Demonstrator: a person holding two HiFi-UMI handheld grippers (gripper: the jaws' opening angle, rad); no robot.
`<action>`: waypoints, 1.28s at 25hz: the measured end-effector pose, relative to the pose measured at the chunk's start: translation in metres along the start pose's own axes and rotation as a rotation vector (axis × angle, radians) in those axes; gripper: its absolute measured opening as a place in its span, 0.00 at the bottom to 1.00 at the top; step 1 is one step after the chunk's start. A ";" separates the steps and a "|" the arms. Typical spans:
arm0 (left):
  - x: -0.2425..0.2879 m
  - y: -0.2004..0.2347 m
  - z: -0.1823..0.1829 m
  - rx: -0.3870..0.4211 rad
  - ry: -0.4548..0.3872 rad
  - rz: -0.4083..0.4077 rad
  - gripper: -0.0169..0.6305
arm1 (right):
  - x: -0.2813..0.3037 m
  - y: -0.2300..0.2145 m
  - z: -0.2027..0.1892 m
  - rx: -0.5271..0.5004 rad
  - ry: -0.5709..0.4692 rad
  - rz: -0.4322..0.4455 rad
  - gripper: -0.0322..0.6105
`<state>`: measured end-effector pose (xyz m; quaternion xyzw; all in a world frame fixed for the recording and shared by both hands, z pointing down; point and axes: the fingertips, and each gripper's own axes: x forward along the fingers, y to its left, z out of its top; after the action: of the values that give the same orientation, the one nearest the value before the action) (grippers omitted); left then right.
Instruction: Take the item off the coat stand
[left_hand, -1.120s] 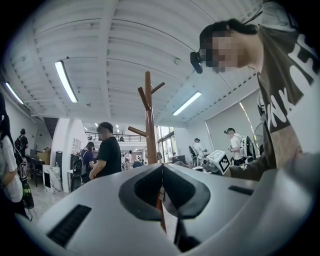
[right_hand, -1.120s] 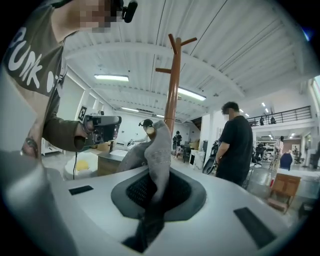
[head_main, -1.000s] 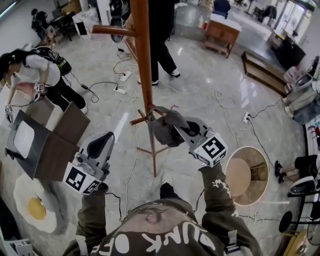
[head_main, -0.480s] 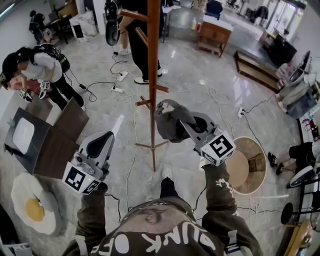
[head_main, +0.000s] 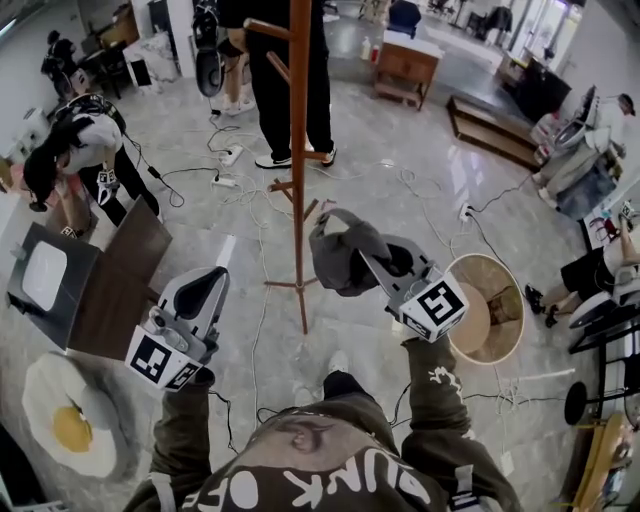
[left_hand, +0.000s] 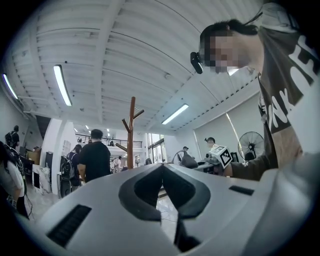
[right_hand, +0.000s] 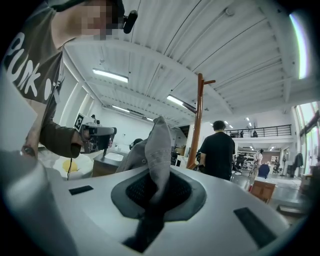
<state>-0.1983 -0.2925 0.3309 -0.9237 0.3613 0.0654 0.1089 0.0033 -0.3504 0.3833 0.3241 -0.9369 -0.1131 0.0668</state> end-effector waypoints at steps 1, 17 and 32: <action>-0.002 -0.004 0.003 -0.002 -0.003 -0.006 0.03 | -0.005 0.005 0.002 0.002 0.004 -0.005 0.10; -0.029 -0.079 0.023 -0.022 -0.012 -0.022 0.03 | -0.086 0.064 0.019 0.045 -0.018 -0.037 0.10; -0.109 -0.259 0.063 0.013 0.036 -0.020 0.03 | -0.236 0.182 0.016 0.095 -0.038 -0.017 0.10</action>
<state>-0.1039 -0.0203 0.3316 -0.9276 0.3545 0.0456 0.1088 0.0762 -0.0619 0.4019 0.3325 -0.9395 -0.0752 0.0325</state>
